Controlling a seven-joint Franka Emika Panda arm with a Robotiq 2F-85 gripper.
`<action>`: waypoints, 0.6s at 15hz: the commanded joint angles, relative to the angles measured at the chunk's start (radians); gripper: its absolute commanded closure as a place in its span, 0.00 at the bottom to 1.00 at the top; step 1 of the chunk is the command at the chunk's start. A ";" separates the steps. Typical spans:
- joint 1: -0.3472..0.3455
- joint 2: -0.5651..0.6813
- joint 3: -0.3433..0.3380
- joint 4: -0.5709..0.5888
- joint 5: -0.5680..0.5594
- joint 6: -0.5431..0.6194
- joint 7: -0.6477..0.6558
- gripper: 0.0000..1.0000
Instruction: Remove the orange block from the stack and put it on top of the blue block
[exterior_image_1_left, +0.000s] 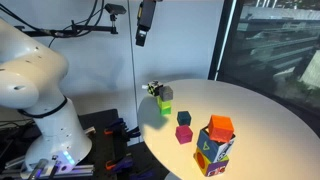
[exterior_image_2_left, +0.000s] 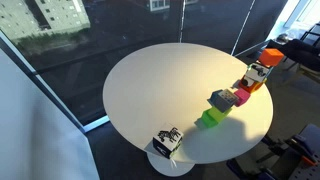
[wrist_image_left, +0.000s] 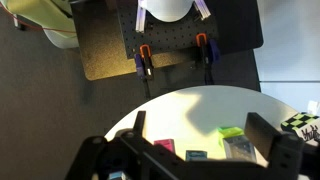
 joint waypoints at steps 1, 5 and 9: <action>0.003 0.001 -0.002 0.003 -0.001 -0.002 0.001 0.00; 0.000 0.013 -0.004 0.000 -0.004 0.013 0.004 0.00; -0.006 0.047 -0.013 0.000 -0.007 0.062 0.002 0.00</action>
